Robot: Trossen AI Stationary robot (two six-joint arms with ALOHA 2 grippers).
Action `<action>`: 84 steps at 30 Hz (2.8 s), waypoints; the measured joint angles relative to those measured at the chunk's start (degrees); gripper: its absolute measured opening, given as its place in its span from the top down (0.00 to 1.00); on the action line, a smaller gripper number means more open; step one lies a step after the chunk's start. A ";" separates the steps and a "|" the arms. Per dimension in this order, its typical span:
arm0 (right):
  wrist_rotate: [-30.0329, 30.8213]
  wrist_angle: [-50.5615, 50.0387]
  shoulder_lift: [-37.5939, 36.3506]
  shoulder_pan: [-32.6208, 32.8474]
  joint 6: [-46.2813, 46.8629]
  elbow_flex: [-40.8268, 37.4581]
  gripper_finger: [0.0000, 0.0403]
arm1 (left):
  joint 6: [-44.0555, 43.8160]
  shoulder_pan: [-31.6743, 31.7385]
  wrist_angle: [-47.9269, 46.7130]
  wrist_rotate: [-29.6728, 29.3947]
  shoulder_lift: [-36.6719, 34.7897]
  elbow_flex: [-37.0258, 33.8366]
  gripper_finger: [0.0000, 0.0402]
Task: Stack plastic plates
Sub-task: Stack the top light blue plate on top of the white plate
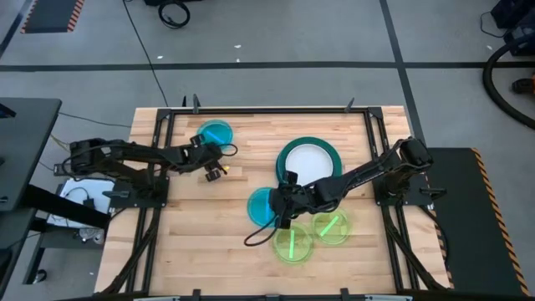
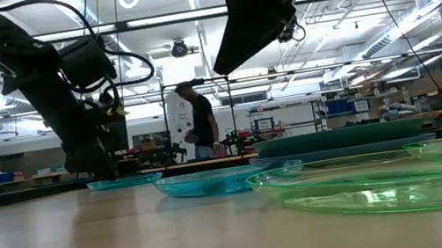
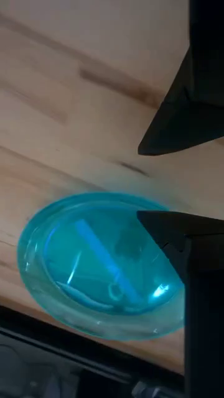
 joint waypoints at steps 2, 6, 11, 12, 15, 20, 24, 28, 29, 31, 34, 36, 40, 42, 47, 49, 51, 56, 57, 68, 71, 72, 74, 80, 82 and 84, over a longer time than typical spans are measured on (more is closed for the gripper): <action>0.00 0.07 0.00 0.00 0.32 0.00 0.59 | 2.95 0.99 1.54 -0.52 1.04 0.00 0.60; -0.02 0.84 0.00 0.13 0.37 0.00 0.59 | 9.04 2.78 2.91 -0.95 3.10 0.00 0.60; 0.19 1.70 0.00 0.15 0.32 0.00 0.59 | 14.63 4.56 4.10 -0.87 5.81 0.05 0.60; 0.49 1.74 0.00 0.13 0.32 0.00 0.59 | 15.23 4.86 4.38 -0.93 6.25 0.09 0.60; 0.65 3.21 0.69 0.13 -0.03 0.02 0.59 | 15.88 5.23 4.51 -1.14 7.10 0.22 0.61; -0.68 5.24 2.74 0.16 0.04 0.03 0.59 | 16.08 5.07 4.31 -0.87 7.26 0.15 0.70; -0.91 6.14 4.68 0.24 0.10 0.04 0.59 | 16.89 5.07 4.00 -0.25 7.37 0.11 0.81; -1.95 5.08 5.68 0.24 0.32 0.02 0.59 | 17.19 3.55 3.54 -0.04 7.37 0.04 0.94; -2.02 5.05 5.68 0.24 0.30 0.03 0.59 | 17.17 2.95 3.35 -0.30 7.35 0.00 0.97; -1.63 4.71 5.64 0.24 -0.32 0.09 0.59 | 17.19 1.60 3.11 -0.62 7.35 0.00 0.98; -0.50 4.59 5.64 0.20 -2.46 0.07 0.59 | 17.11 -0.84 2.84 -2.16 7.35 -0.02 0.98; -0.40 4.58 5.55 -0.12 -3.24 0.07 0.59 | 16.95 -2.50 2.34 -3.47 7.20 -0.05 0.98; -0.65 4.33 5.55 -0.94 -3.76 0.07 0.59 | 14.69 -5.58 1.87 -3.80 6.76 -0.07 0.98; -1.14 4.28 5.55 -1.42 -5.60 0.07 0.59 | 13.39 -6.82 1.06 -3.86 6.05 -0.07 0.98; -0.73 3.90 5.55 -1.92 -15.52 0.07 0.59 | 9.90 -9.65 -1.38 -3.96 3.50 0.22 0.98; 0.31 3.57 5.53 -1.92 -21.44 0.07 0.59 | 7.64 -11.04 -3.79 -3.96 1.63 0.71 0.98; 1.31 3.57 5.53 -1.92 -27.29 0.07 0.59 | 5.95 -12.71 -5.83 -4.03 -0.45 1.55 0.99; 8.35 3.52 5.53 -1.68 -31.43 0.07 0.59 | 4.87 -17.17 -7.44 -3.51 -4.39 3.96 0.99; 9.61 3.29 5.51 -1.63 -31.42 0.07 0.59 | 4.84 -17.96 -7.58 -3.47 -4.65 4.51 0.99; 10.70 -9.60 4.15 0.56 -19.45 5.10 0.59 | 7.70 -22.58 1.13 2.84 -1.56 9.94 0.99; 10.66 -16.85 3.16 1.08 -13.64 7.27 0.59 | 8.15 -22.57 1.87 3.88 1.20 12.76 0.99; 10.64 -19.06 2.91 1.20 -11.75 7.79 0.59 | 8.71 -22.53 1.76 3.90 1.99 13.65 0.99; 10.22 -22.25 1.90 1.53 -8.25 8.00 0.59 | 10.70 -22.53 1.61 3.87 4.44 16.21 0.99; 9.91 -30.28 -2.24 3.17 1.91 7.96 0.59 | 17.26 -22.52 1.52 5.20 11.90 23.11 0.99; 9.77 -32.53 -3.58 4.26 5.34 7.96 0.59 | 20.21 -22.53 1.61 5.73 14.90 25.91 0.99; 9.03 -34.25 -4.93 5.38 7.91 7.91 0.59 | 23.00 -22.51 0.98 6.26 17.09 27.99 0.99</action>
